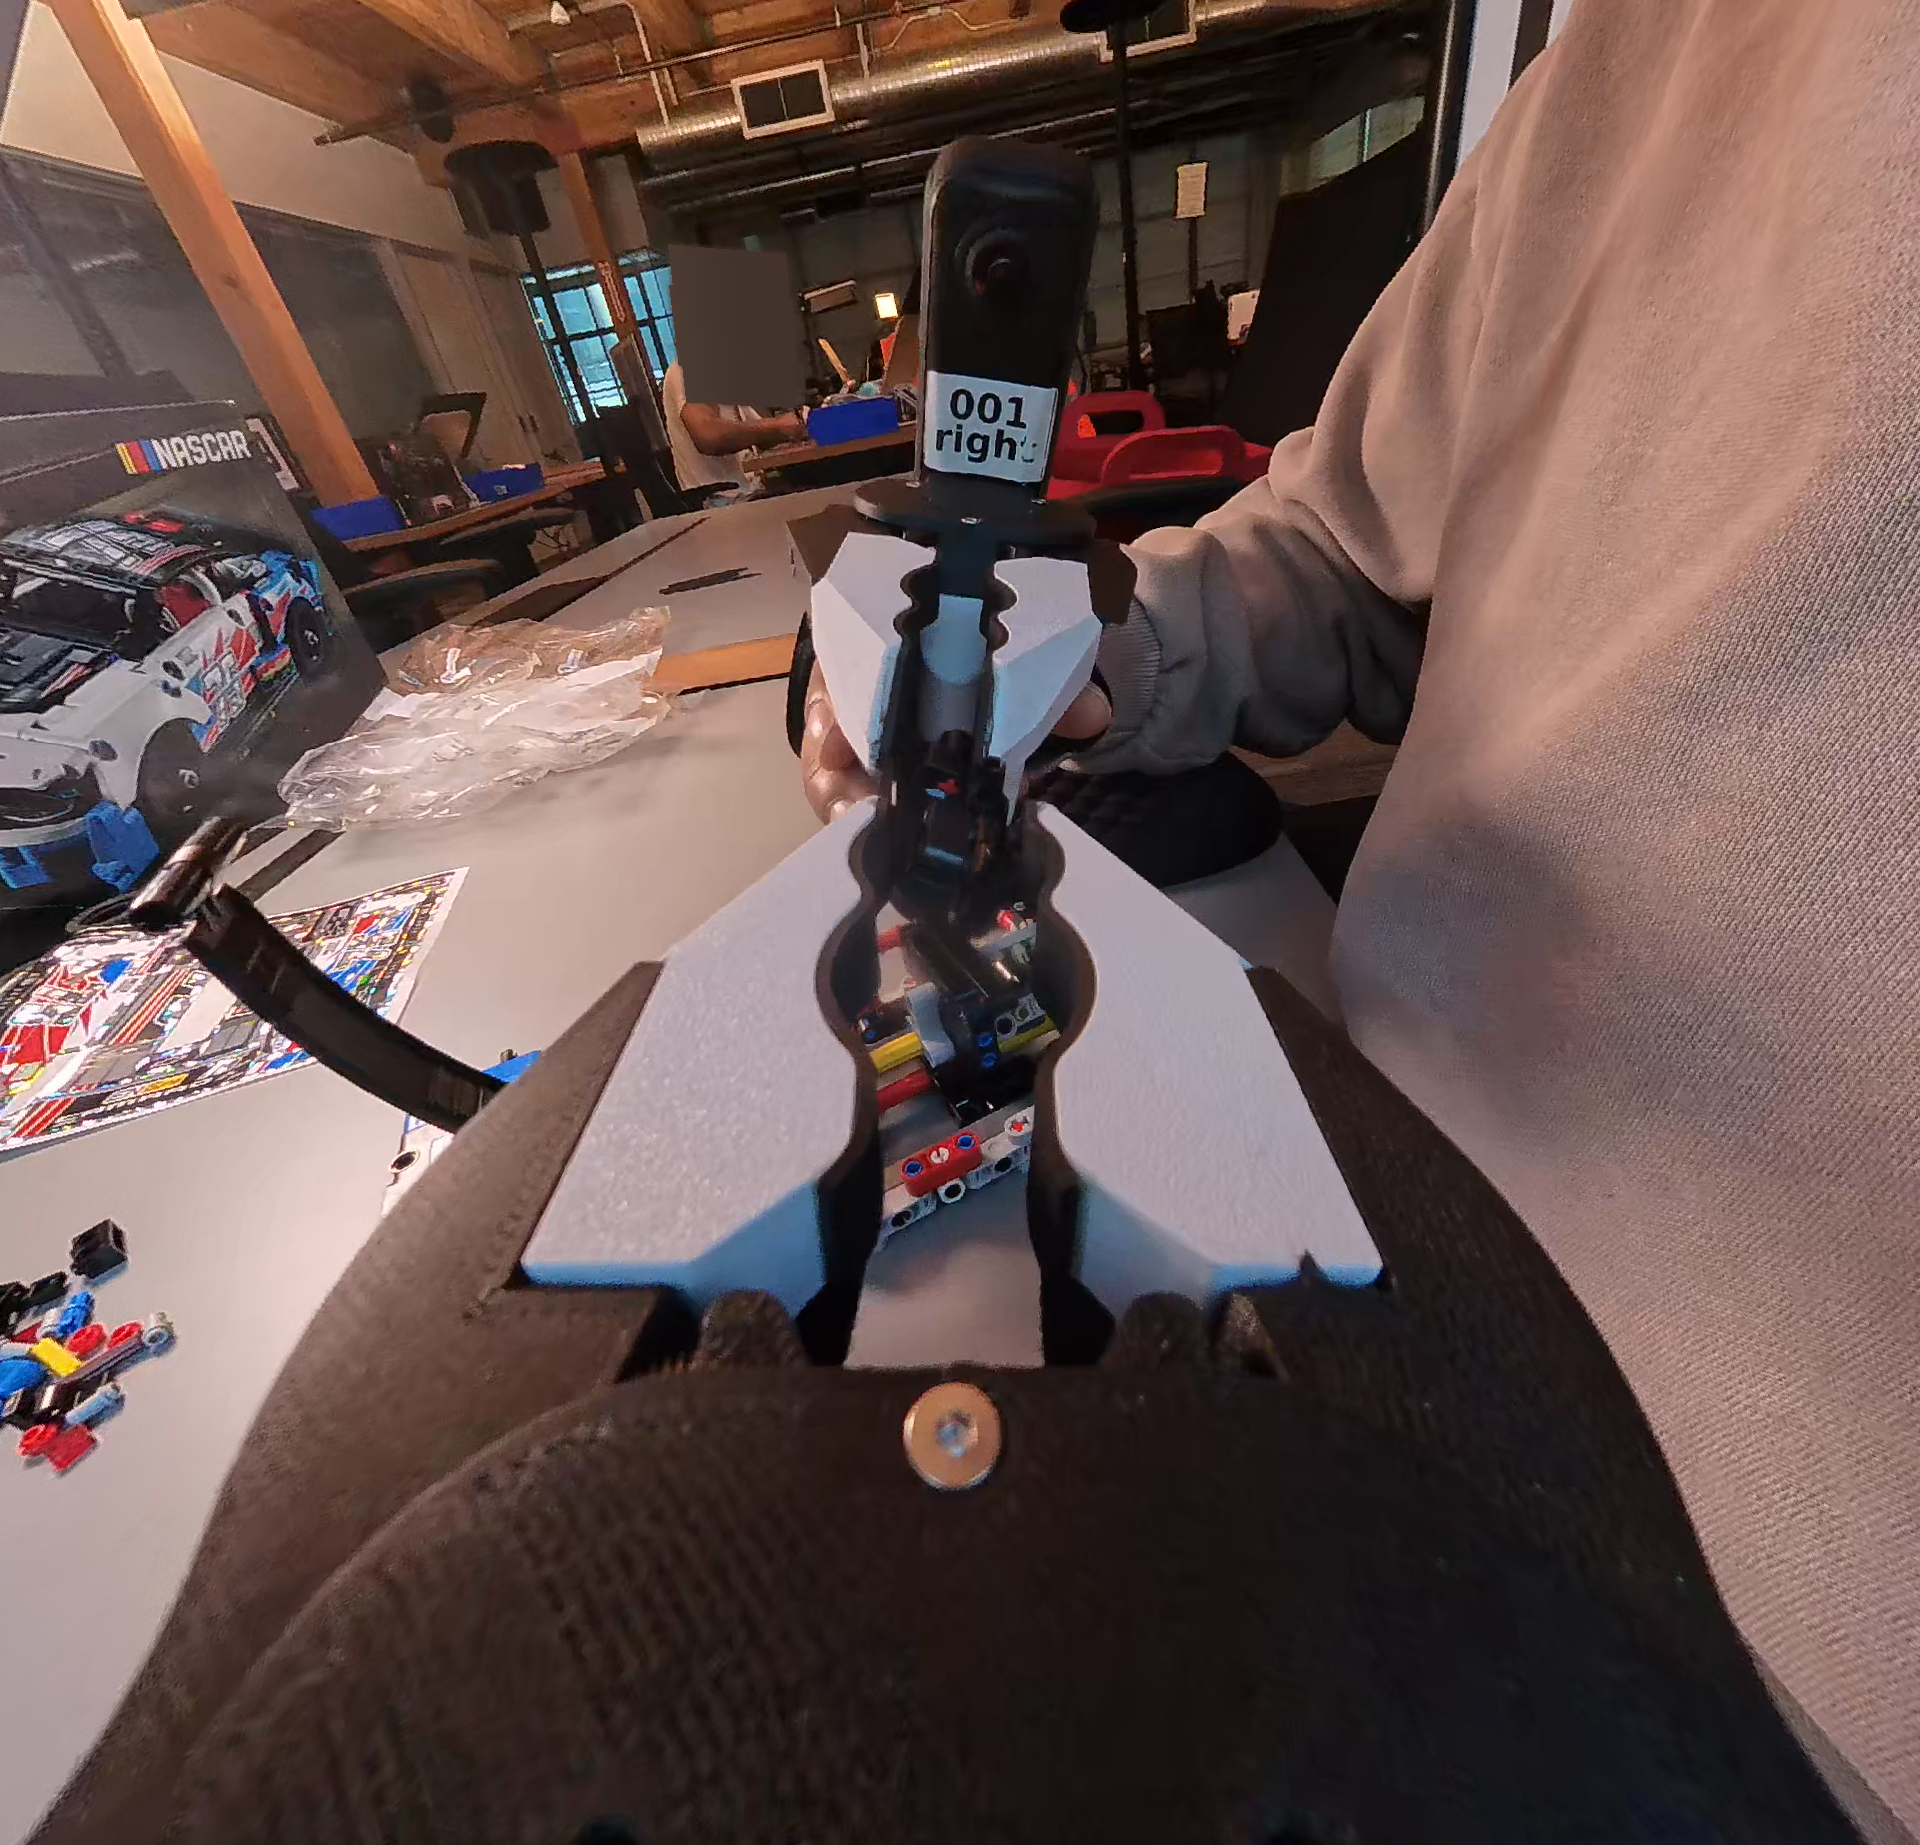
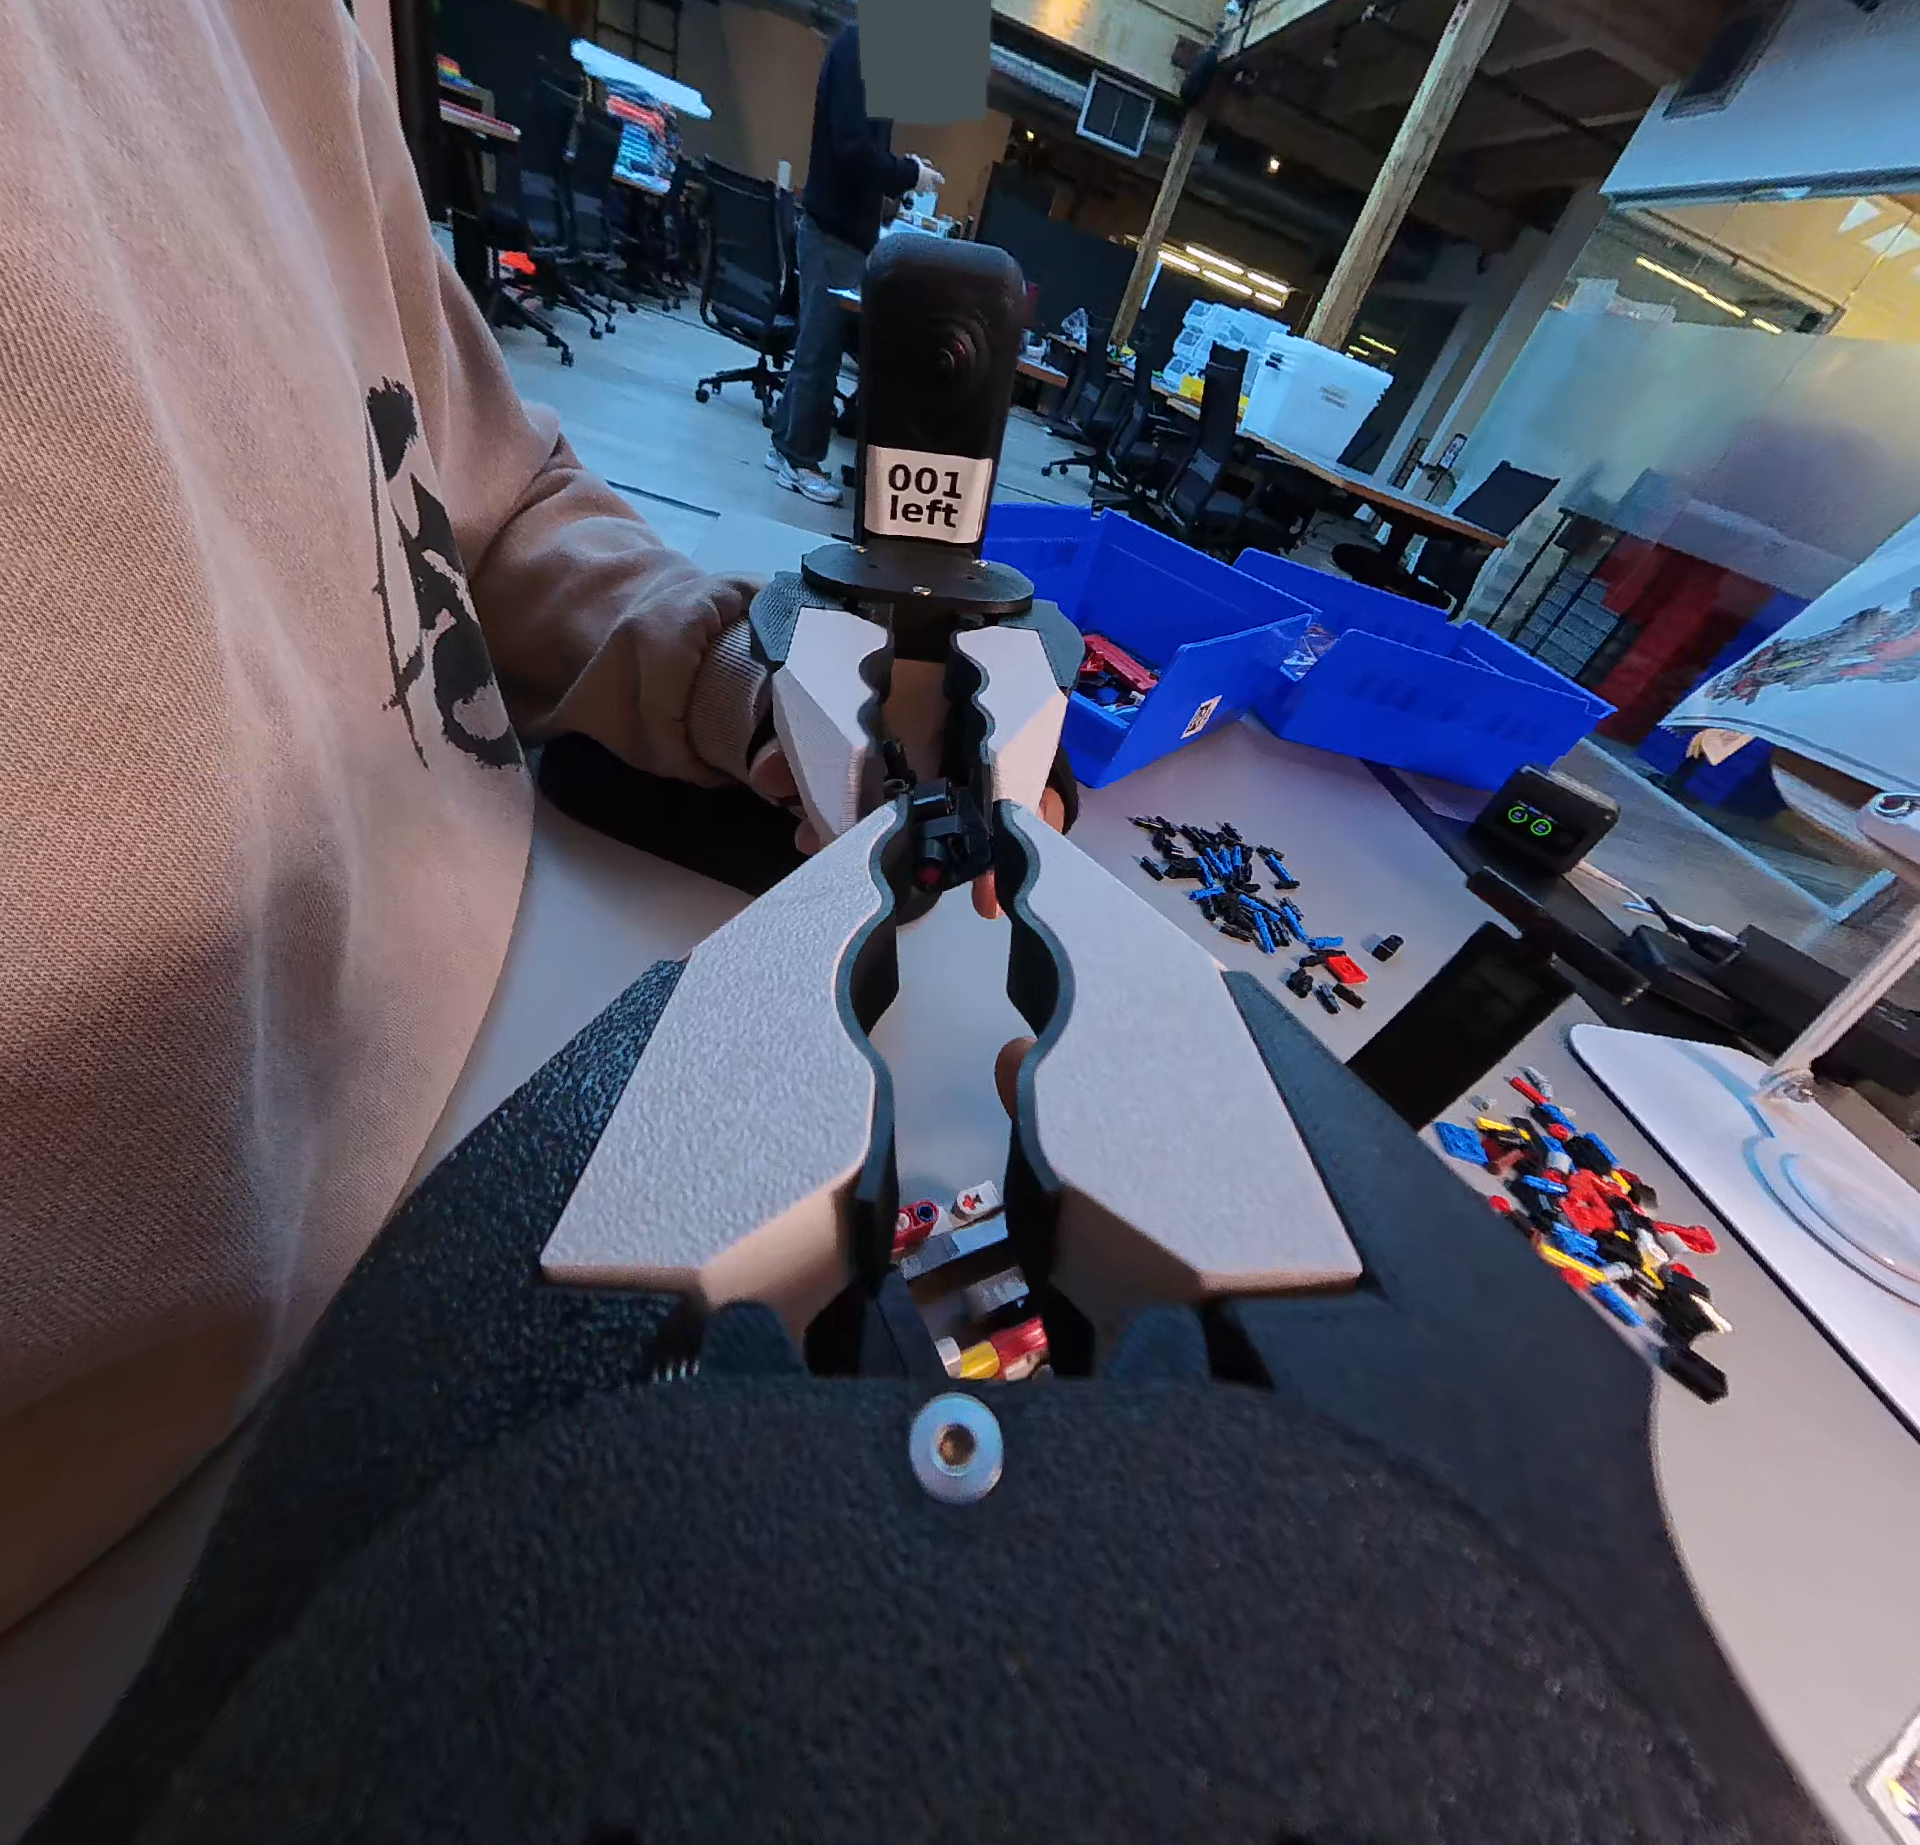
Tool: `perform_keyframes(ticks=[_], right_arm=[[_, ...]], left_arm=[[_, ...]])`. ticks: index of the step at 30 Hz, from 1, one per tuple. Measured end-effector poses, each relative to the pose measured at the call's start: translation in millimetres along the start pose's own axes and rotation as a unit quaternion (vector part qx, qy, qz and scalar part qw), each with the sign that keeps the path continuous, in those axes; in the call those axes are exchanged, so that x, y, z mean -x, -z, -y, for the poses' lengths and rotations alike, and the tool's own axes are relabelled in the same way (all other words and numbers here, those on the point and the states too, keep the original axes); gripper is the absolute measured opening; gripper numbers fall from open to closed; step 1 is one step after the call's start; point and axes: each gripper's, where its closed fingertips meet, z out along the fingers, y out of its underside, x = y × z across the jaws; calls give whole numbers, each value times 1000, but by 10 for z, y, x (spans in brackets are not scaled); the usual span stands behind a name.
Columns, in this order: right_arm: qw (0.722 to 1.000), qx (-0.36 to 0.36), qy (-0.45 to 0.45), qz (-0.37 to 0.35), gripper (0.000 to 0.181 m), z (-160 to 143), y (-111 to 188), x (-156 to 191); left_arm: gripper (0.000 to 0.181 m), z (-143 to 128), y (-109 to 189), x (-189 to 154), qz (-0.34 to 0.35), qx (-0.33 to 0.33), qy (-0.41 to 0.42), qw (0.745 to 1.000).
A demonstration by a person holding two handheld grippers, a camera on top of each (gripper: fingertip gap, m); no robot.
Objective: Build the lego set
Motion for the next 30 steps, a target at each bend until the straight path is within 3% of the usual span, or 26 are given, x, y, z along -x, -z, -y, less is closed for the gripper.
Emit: perform_keyframes(ticks=[11,18,24,30], right_arm=[[995,-25,-97,17,12,38,24,-55],[998,12,-57,22,18,39,28,-6],[995,95,2,14,4,-160,-25,4],[994,99,47,12,2,-140,-32,-1]], left_arm=[[17,-33,6,42,11,24,-4,1000],[17,-133,-2,106,21,54,21,998],[17,-211,-25,121,28,81,31,996],[18,-195,-22,138,25,73,87,993]])
